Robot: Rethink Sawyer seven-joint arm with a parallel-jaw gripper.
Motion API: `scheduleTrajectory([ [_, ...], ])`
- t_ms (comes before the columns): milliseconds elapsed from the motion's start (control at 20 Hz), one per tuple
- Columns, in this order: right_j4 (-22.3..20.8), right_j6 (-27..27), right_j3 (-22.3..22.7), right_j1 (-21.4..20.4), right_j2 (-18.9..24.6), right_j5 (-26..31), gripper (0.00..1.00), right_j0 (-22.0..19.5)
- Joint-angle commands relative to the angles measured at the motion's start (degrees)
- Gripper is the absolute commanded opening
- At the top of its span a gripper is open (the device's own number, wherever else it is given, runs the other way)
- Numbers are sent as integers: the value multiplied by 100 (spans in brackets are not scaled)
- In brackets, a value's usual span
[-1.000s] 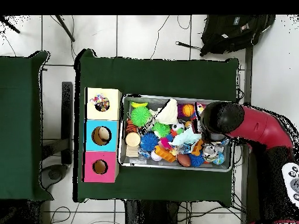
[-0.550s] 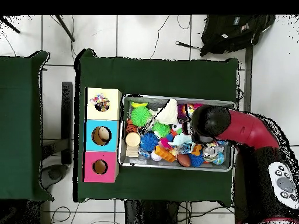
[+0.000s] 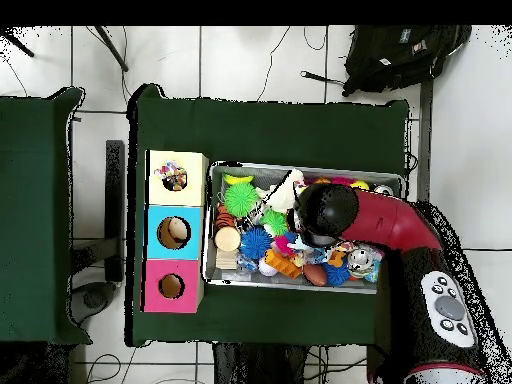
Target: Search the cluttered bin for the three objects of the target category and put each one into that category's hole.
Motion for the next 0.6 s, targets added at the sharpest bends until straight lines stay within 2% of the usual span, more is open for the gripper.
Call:
scheduleTrajectory([
  [50, 466, 1787, 619, -46, -165, -149, 0, 321],
  [600, 742, 1728, 425, -457, -479, 516, 0, 722],
])
